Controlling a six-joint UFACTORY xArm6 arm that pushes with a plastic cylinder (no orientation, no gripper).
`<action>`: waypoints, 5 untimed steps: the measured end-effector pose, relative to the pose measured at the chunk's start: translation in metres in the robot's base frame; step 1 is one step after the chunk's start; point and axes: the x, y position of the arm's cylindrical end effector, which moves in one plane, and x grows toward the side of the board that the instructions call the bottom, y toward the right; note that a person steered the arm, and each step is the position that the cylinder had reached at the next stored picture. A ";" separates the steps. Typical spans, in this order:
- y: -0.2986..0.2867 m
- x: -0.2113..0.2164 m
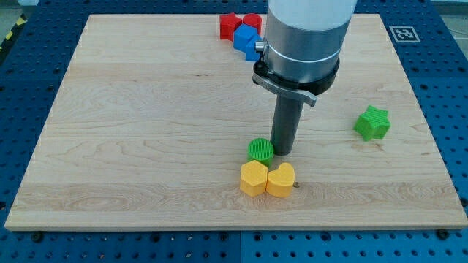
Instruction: Move arm away from the green circle
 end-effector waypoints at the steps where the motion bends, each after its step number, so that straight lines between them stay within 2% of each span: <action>1: -0.009 0.000; 3: -0.010 0.000; 5: 0.038 0.000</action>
